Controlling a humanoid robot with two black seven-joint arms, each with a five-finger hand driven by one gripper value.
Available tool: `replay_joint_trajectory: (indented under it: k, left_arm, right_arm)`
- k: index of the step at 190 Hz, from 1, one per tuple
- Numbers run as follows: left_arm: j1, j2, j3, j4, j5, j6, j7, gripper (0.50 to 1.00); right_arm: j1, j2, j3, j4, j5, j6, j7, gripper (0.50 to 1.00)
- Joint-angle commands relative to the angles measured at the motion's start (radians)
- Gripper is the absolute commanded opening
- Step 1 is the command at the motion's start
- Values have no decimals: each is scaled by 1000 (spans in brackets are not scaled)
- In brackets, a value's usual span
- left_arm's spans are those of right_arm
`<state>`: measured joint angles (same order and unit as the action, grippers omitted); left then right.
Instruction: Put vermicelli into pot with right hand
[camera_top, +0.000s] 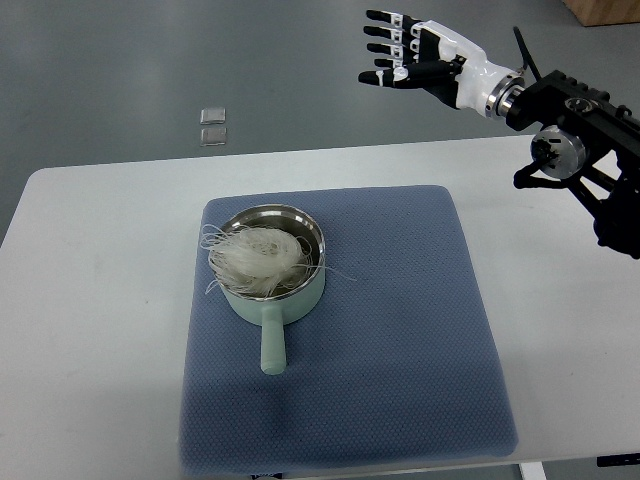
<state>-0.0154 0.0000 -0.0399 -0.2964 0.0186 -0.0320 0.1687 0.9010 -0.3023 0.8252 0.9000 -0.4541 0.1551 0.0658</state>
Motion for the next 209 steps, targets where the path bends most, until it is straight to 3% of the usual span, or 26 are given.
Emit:
replay_joint_trajectory:
  k: [1, 44, 67, 138, 209]
  left_arm:
    - [0, 0, 0, -1, 1, 0, 0, 1000]
    - [0, 0, 3, -1, 1, 0, 0, 1000]
    - [0, 0, 3, -7, 1, -2, 0, 1000]
    - [0, 0, 5, -4, 0, 0, 0, 1000]
    - [0, 0, 3, 10, -3, 3, 0, 1000]
  right_arm:
    - [-71, 84, 129, -79, 124, -35, 5, 928]
    - [-100, 149, 246, -270, 342, -19, 83, 930]
    - [-102, 201, 249, -346, 434, 60, 86, 930]
    - [-171, 209, 250, -351, 491, 216, 88, 930]
    - [-203, 236, 242, -339, 492, 248, 111, 930]
